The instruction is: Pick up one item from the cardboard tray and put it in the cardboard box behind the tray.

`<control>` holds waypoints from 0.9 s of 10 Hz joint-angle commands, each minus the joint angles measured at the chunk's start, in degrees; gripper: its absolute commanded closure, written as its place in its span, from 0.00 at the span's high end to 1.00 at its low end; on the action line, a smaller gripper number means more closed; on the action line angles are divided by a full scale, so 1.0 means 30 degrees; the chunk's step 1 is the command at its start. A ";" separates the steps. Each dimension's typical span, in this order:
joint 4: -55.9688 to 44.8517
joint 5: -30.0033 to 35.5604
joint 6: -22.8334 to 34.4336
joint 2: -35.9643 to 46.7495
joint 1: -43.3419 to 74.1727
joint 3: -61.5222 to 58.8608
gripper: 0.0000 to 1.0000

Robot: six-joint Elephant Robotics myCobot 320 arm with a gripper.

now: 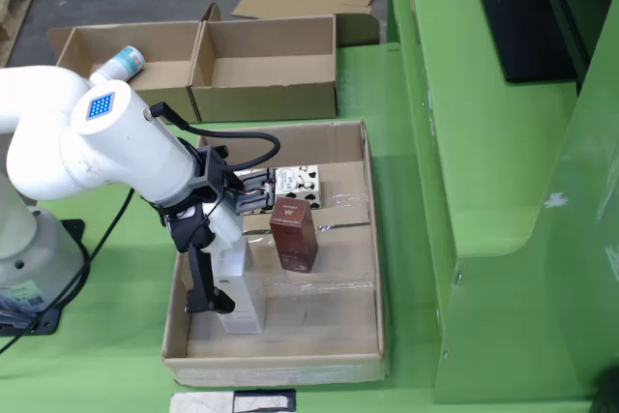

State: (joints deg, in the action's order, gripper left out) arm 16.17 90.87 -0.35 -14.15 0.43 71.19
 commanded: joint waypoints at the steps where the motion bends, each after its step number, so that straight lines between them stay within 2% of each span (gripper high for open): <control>1: 0.0219 0.0003 0.0026 0.0225 -0.0141 -0.0380 1.00; 9: 0.0306 -0.0053 -0.0121 0.0092 -0.0289 -0.0142 1.00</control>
State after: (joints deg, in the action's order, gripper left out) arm 16.34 90.96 -0.43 -15.55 -0.17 72.07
